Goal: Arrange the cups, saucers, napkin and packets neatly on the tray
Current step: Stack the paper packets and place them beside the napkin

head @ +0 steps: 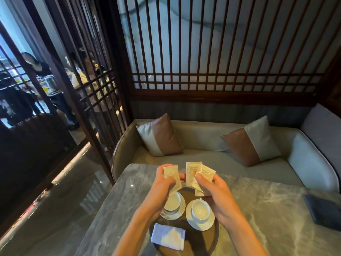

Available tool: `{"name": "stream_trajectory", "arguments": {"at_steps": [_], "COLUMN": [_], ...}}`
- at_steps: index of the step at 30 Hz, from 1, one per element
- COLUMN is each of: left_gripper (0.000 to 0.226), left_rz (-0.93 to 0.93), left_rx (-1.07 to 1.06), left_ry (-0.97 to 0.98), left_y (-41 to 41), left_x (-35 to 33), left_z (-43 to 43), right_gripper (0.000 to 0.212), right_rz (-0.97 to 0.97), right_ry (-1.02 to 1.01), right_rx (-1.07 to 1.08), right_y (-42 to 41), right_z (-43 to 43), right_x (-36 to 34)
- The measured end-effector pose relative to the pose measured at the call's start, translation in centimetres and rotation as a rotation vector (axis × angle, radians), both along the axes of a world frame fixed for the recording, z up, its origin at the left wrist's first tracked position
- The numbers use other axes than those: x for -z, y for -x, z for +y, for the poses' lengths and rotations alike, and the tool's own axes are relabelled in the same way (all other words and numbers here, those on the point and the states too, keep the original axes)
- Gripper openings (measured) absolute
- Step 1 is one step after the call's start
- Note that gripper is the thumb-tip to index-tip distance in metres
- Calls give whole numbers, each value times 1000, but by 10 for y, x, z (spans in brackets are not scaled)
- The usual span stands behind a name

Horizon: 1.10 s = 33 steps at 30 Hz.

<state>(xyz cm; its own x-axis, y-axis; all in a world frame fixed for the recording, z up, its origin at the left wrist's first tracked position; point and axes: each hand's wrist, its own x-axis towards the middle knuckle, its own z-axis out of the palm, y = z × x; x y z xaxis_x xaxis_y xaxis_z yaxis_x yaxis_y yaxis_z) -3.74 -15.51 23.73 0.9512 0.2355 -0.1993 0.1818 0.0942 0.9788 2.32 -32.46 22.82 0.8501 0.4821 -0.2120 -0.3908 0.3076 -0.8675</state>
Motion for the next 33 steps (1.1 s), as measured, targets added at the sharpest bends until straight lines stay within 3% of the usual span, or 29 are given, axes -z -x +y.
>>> {"name": "stream_trajectory", "arguments": {"at_steps": [4,8,13,18,23,29,33], "left_gripper": [38,20,30,37,33,27,25], "left_rz": [-74,-104,-68,-20,-65,-102,-88], "left_rx": [65,75,145,179,129,173,211], "left_ry": [86,130,110,275,164,-63,-37], "left_y": [-1,-3,-2,2,5,6,6], "left_x": [-7,-12,-9,-13,-18,-26,-25], "left_z": [-10,-17,-11,7,12,1,0], "right_gripper": [24,21,18,21,33,27,23], "right_rz": [0,-128,-234,-184,-98,-221,-236], "right_ry": [53,238,414,331,138,319,416], "right_rx": [71,103,97,85,75,-2,105], "right_y": [0,3,5,-2,-8,4,9], "right_z": [-2,0,4,-7,-19,-6,3], "right_x": [-1,-3,-4,-12,-18,-17,-13]}}
